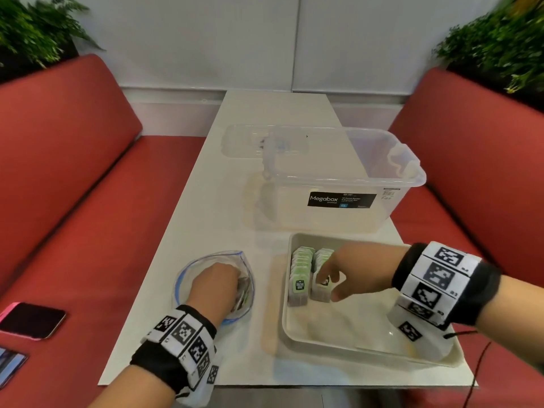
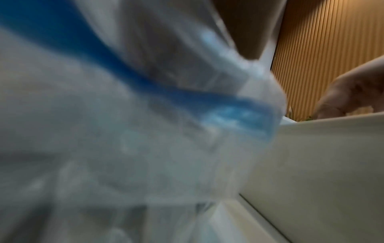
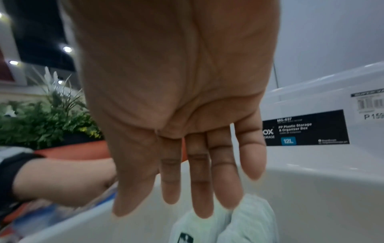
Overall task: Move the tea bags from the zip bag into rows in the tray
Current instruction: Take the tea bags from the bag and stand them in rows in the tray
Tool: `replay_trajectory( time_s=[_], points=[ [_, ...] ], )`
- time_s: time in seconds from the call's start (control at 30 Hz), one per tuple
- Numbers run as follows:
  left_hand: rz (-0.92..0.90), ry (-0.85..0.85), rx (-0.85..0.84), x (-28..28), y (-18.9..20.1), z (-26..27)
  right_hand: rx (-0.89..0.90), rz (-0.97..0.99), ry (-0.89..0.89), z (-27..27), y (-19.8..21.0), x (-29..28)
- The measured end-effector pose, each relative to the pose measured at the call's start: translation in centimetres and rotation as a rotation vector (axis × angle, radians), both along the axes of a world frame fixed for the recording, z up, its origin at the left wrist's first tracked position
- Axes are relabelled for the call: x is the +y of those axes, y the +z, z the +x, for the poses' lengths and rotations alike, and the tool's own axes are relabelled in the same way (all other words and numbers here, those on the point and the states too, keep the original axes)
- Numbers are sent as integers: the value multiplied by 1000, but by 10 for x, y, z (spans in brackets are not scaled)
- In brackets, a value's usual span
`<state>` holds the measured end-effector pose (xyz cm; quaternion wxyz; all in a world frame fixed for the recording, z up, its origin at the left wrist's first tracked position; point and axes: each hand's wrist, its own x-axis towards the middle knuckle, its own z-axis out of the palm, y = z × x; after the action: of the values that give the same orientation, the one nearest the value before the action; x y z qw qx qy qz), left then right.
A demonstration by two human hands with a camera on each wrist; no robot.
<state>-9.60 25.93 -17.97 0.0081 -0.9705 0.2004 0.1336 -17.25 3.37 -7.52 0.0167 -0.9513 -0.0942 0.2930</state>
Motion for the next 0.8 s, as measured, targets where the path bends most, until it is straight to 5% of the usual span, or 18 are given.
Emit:
replay_trajectory(
  time_s=[0.2, 0.33, 0.53, 0.8],
  points=[
    [-276, 36, -90, 20, 25, -14, -144, 108, -105, 1, 17, -12],
    [-655, 120, -106, 36, 49, -26, -294, 282, -84, 6, 19, -2],
    [-1261, 302, 600, 31, 71, -36, -481, 601, 67, 12, 25, 43],
    [-1346, 235, 842, 15, 74, -47, -486, 715, 219, 13, 25, 44]
  ],
)
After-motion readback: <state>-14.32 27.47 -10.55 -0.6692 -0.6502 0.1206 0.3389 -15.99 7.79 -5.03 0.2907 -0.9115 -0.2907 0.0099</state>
